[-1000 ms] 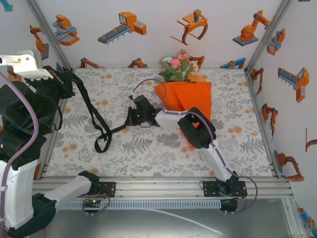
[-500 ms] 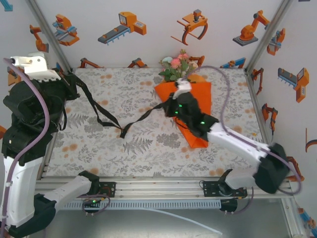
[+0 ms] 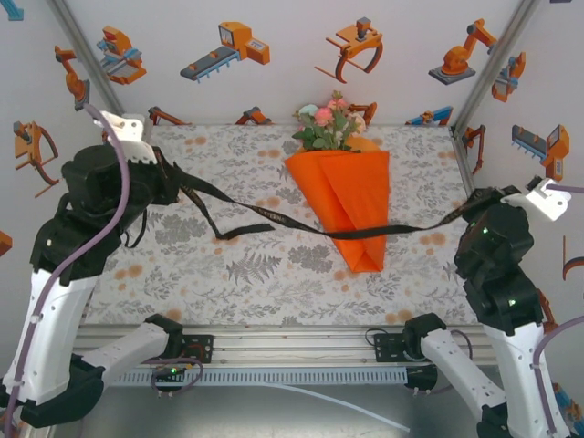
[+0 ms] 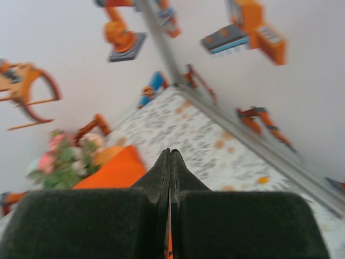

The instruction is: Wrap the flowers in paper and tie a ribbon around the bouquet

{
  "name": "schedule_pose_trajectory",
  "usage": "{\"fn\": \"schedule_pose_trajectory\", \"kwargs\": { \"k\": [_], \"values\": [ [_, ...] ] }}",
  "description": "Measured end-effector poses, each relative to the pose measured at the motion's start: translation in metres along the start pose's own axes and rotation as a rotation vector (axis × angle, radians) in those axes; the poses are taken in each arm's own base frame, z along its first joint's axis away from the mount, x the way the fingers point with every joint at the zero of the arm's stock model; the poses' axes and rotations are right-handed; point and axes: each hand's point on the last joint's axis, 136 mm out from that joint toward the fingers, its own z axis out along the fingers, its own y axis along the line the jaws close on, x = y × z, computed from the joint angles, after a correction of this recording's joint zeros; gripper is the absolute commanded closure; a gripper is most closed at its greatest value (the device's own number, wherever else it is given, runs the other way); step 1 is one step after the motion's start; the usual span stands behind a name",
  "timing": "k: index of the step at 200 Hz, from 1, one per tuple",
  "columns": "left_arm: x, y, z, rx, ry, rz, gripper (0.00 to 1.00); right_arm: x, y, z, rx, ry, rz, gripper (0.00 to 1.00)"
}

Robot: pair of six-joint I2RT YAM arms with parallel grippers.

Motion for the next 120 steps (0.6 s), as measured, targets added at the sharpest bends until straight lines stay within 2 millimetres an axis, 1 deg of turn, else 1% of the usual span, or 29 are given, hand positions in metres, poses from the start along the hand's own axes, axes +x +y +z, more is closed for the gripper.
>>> {"fn": "schedule_pose_trajectory", "kwargs": {
  "k": [13, 27, 41, 54, 68, 69, 73, 78, 79, 81, 83, 88, 96, 97, 100, 102, 104, 105, 113, 120],
  "values": [
    [0.016, 0.009, 0.008, -0.054, 0.064, 0.029, 0.89, -0.004, -0.011, 0.003, 0.078, -0.011, -0.053, 1.00],
    [0.028, 0.006, 0.017, -0.043, 0.124, 0.052, 0.88, -0.003, -0.021, 0.009, 0.155, -0.012, -0.101, 1.00],
    [0.044, -0.009, 0.025, 0.040, 0.192, 0.069, 0.89, 0.003, -0.030, 0.014, 0.214, -0.009, -0.128, 1.00],
    [0.065, -0.027, 0.031, 0.141, 0.261, 0.072, 0.89, 0.015, -0.043, 0.018, 0.276, -0.001, -0.153, 1.00],
    [0.098, -0.046, 0.039, 0.231, 0.360, 0.079, 0.91, 0.034, -0.063, 0.024, 0.365, 0.024, -0.190, 1.00],
    [0.103, -0.047, 0.040, 0.238, 0.374, 0.079, 0.91, 0.035, -0.064, 0.025, 0.372, 0.025, -0.192, 1.00],
    [0.112, -0.051, 0.042, 0.253, 0.400, 0.081, 0.92, 0.041, -0.070, 0.027, 0.393, 0.036, -0.198, 1.00],
    [0.131, -0.057, 0.047, 0.272, 0.452, 0.086, 0.92, 0.050, -0.080, 0.031, 0.436, 0.052, -0.208, 1.00],
    [0.131, -0.057, 0.047, 0.272, 0.452, 0.086, 0.92, 0.050, -0.080, 0.031, 0.436, 0.052, -0.208, 1.00],
    [0.140, -0.059, 0.049, 0.278, 0.477, 0.087, 0.92, 0.053, -0.084, 0.032, 0.448, 0.059, -0.209, 1.00],
    [0.142, -0.060, 0.049, 0.281, 0.484, 0.088, 0.92, 0.056, -0.088, 0.033, 0.466, 0.065, -0.212, 1.00],
    [0.162, -0.065, 0.055, 0.291, 0.539, 0.089, 0.92, 0.064, -0.097, 0.037, 0.497, 0.082, -0.211, 1.00],
    [0.188, -0.069, 0.061, 0.299, 0.607, 0.088, 0.92, 0.076, -0.112, 0.043, 0.547, 0.113, -0.199, 1.00],
    [0.195, -0.070, 0.062, 0.299, 0.625, 0.087, 0.92, 0.080, -0.117, 0.045, 0.562, 0.125, -0.192, 1.00],
    [0.205, -0.072, 0.064, 0.302, 0.650, 0.087, 0.92, 0.085, -0.121, 0.047, 0.571, 0.138, -0.184, 1.00],
    [0.207, -0.072, 0.065, 0.301, 0.656, 0.086, 0.91, 0.088, -0.125, 0.048, 0.583, 0.147, -0.181, 1.00],
    [0.218, -0.073, 0.067, 0.302, 0.684, 0.083, 0.91, 0.092, -0.130, 0.050, 0.600, 0.157, -0.176, 1.00],
    [0.218, -0.073, 0.067, 0.302, 0.684, 0.083, 0.90, 0.092, -0.130, 0.050, 0.600, 0.157, -0.176, 1.00],
    [0.245, -0.078, 0.071, 0.308, 0.751, 0.081, 0.84, 0.107, -0.145, 0.056, 0.643, 0.198, -0.150, 1.00],
    [0.263, -0.081, 0.073, 0.311, 0.795, 0.079, 0.81, 0.122, -0.156, 0.062, 0.671, 0.239, -0.135, 1.00]
  ]
}}
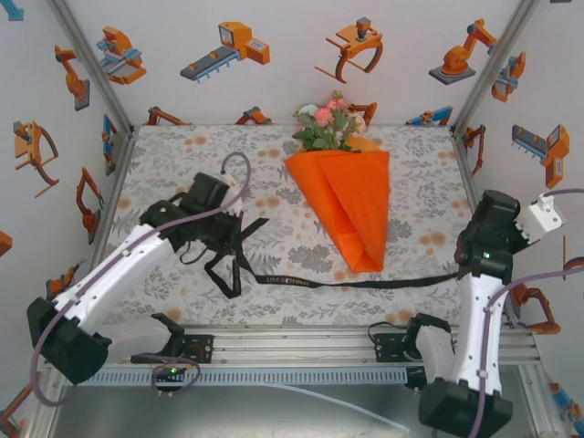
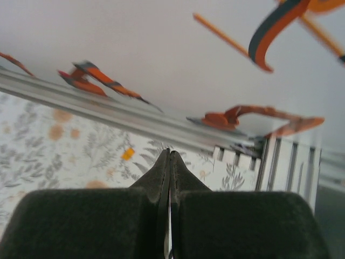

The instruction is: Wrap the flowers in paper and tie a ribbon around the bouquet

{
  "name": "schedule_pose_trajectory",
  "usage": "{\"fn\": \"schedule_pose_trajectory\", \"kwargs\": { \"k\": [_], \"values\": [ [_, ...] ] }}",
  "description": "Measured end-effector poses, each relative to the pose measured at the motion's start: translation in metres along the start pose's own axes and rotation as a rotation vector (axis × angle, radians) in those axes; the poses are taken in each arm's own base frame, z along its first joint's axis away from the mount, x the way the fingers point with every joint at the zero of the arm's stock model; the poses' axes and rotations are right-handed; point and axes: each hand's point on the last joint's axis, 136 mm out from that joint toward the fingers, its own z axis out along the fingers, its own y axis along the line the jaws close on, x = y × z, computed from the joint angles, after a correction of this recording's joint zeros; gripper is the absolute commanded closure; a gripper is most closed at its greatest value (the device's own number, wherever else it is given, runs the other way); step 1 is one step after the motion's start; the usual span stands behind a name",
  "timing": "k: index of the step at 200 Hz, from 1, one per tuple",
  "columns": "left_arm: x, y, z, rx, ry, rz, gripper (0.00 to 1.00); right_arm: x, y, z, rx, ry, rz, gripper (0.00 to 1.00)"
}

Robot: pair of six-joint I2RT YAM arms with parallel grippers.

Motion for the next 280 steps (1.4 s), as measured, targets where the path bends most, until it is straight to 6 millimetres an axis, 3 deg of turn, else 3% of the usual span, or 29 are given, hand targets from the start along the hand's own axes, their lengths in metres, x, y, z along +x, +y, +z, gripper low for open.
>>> {"fn": "schedule_pose_trajectory", "kwargs": {
  "k": [7, 12, 18, 28, 32, 46, 69, 90, 113, 131, 145, 167, 184, 201, 232, 280],
  "values": [
    [0.008, -0.002, 0.012, 0.002, 0.027, -0.003, 0.78, 0.012, -0.002, 0.012, 0.019, 0.040, 0.003, 1.00],
    [0.014, -0.002, 0.020, 0.001, 0.049, -0.004, 0.74, 0.021, -0.002, 0.019, 0.028, 0.068, 0.002, 0.92],
    [0.019, -0.003, 0.029, -0.003, 0.071, -0.003, 0.65, 0.030, -0.002, 0.026, 0.043, 0.098, 0.000, 0.79],
    [0.022, -0.001, 0.040, -0.029, 0.095, 0.003, 0.45, 0.039, 0.000, 0.034, 0.047, 0.131, -0.004, 0.47],
    [0.022, -0.001, 0.044, -0.041, 0.101, 0.009, 0.39, 0.040, 0.000, 0.036, 0.048, 0.138, 0.003, 0.40],
    [0.021, 0.008, 0.058, -0.098, 0.110, 0.021, 0.27, 0.044, 0.010, 0.037, -0.005, 0.163, 0.011, 0.29],
    [0.011, 0.019, 0.059, -0.169, 0.068, 0.033, 0.18, 0.045, 0.035, 0.025, -0.172, 0.213, 0.035, 0.24],
    [-0.012, 0.029, 0.037, -0.202, -0.035, 0.011, 0.16, 0.035, 0.062, 0.001, -0.373, 0.250, 0.075, 0.22],
    [-0.046, 0.061, 0.006, -0.256, -0.162, -0.080, 0.15, 0.025, 0.086, -0.030, -0.568, 0.298, 0.116, 0.25],
    [-0.061, 0.082, 0.002, -0.305, -0.185, -0.087, 0.16, 0.033, 0.103, -0.050, -0.696, 0.380, 0.132, 0.28],
    [-0.064, 0.087, 0.017, -0.327, -0.133, -0.059, 0.18, 0.047, 0.114, -0.064, -0.769, 0.459, 0.117, 0.28],
    [-0.070, 0.099, 0.066, -0.364, -0.018, -0.013, 0.19, 0.066, 0.126, -0.086, -0.852, 0.544, 0.070, 0.28],
    [-0.056, 0.114, 0.105, -0.400, 0.090, 0.008, 0.19, 0.073, 0.127, -0.097, -0.892, 0.574, 0.054, 0.28],
    [-0.040, 0.122, 0.127, -0.414, 0.168, 0.016, 0.22, 0.074, 0.126, -0.102, -0.908, 0.583, 0.054, 0.28],
    [-0.028, 0.126, 0.143, -0.403, 0.224, 0.016, 0.36, 0.076, 0.125, -0.106, -0.922, 0.602, 0.052, 0.28],
    [-0.019, 0.124, 0.152, -0.386, 0.268, -0.021, 0.59, 0.074, 0.124, -0.109, -0.930, 0.596, 0.056, 0.29]
  ]
}}
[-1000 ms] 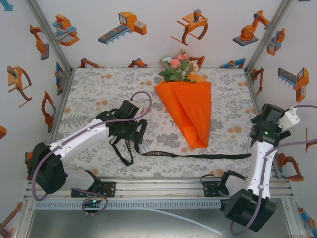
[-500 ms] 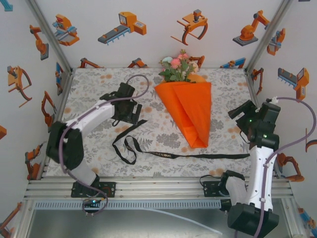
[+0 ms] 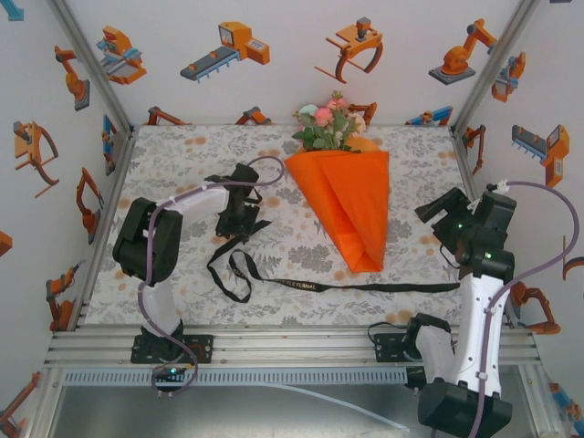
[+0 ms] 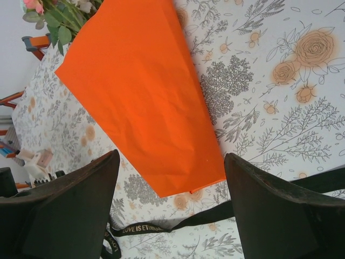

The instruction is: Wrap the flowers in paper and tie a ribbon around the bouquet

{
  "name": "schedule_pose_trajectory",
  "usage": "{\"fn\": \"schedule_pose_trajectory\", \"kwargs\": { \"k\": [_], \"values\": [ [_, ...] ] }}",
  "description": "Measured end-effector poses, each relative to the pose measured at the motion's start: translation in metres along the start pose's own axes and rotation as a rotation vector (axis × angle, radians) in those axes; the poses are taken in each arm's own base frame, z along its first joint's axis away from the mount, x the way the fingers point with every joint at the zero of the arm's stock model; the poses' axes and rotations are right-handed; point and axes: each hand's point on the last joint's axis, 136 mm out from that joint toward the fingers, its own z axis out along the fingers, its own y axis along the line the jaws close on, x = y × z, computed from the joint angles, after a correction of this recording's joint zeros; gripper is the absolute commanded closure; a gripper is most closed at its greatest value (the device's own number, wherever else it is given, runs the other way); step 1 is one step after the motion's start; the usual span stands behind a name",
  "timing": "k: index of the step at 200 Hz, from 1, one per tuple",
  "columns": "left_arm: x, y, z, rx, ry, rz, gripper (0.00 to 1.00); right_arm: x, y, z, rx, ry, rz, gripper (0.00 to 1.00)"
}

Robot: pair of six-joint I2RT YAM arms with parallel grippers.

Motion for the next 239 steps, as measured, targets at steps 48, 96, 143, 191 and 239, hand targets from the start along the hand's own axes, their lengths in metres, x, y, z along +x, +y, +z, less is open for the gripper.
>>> {"fn": "schedule_pose_trajectory", "kwargs": {
  "k": [48, 96, 143, 191, 239],
  "values": [
    [-0.001, 0.010, 0.002, -0.032, 0.012, -0.040, 1.00, -0.001, 0.002, -0.002, -0.005, -0.002, 0.002, 0.30],
    [-0.018, 0.096, -0.047, -0.270, -0.125, -0.212, 1.00, -0.007, 0.008, -0.009, -0.021, -0.029, -0.005, 0.30],
    [0.038, 0.294, -0.175, -0.647, -0.387, -0.823, 0.48, -0.017, -0.005, -0.014, 0.064, -0.089, 0.022, 0.28],
    [0.065, 0.300, -0.176, -0.605, -0.405, -0.918, 0.17, 0.001, -0.069, 0.007, 0.356, -0.052, 0.216, 0.23],
    [0.035, 0.235, -0.241, -0.287, -0.683, -0.845, 0.10, 0.083, -0.151, 0.043, 0.666, 0.188, 0.361, 0.27]
  ]
}}
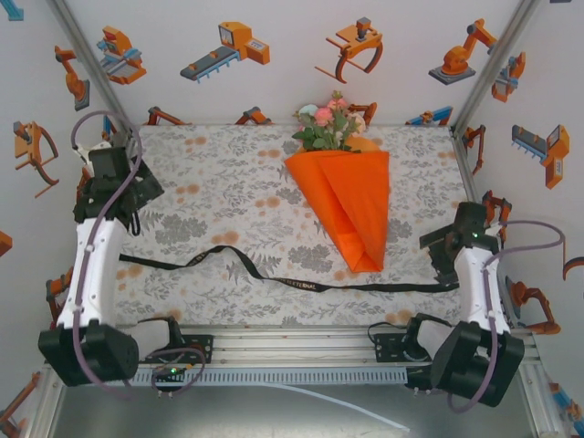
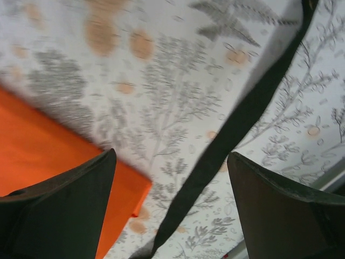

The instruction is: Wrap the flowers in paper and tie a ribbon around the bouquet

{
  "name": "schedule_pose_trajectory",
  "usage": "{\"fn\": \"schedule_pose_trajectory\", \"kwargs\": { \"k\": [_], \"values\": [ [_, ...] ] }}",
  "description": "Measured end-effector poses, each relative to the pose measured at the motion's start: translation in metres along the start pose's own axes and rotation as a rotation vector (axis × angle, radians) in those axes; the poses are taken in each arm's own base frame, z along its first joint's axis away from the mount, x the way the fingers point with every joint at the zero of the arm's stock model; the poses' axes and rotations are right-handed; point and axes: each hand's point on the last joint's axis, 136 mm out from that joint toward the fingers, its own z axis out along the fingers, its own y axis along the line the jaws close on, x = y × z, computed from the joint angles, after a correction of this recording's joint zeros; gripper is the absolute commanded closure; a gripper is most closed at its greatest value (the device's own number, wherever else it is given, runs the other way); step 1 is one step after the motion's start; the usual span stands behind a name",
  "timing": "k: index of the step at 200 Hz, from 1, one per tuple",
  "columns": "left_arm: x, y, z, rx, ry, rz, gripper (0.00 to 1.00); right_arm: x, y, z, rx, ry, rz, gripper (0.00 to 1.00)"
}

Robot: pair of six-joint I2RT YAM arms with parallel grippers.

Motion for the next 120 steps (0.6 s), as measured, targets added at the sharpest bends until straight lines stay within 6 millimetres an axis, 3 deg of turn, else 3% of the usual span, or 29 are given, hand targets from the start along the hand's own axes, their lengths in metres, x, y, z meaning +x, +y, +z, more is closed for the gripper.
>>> {"fn": "schedule_pose_trajectory", "kwargs": {
  "k": [19, 30, 48, 59, 77, 95, 120],
  "values": [
    [0.010, -0.046, -0.025, 0.220, 0.014, -0.001, 0.10, 0.013, -0.017, 0.020, 0.071, 0.043, 0.008, 0.31],
    [0.026, -0.076, -0.033, 0.349, 0.061, 0.000, 0.10, 0.018, -0.014, 0.028, 0.050, 0.068, -0.026, 0.28],
    [0.071, -0.141, -0.047, 0.586, 0.190, 0.026, 0.09, 0.027, 0.029, 0.027, -0.177, 0.113, -0.169, 0.18],
    [0.108, -0.182, -0.055, 0.712, 0.296, 0.051, 0.08, 0.033, 0.064, 0.013, -0.363, 0.108, -0.283, 0.14],
    [0.166, -0.231, -0.063, 0.828, 0.450, 0.093, 0.04, 0.041, 0.104, -0.013, -0.580, 0.091, -0.417, 0.13],
    [0.211, -0.271, -0.066, 0.895, 0.556, 0.108, 0.01, 0.048, 0.122, -0.017, -0.674, 0.119, -0.488, 0.13],
    [0.252, -0.310, -0.067, 0.960, 0.627, 0.086, 0.03, 0.060, 0.125, 0.006, -0.676, 0.207, -0.528, 0.13]
  ]
}}
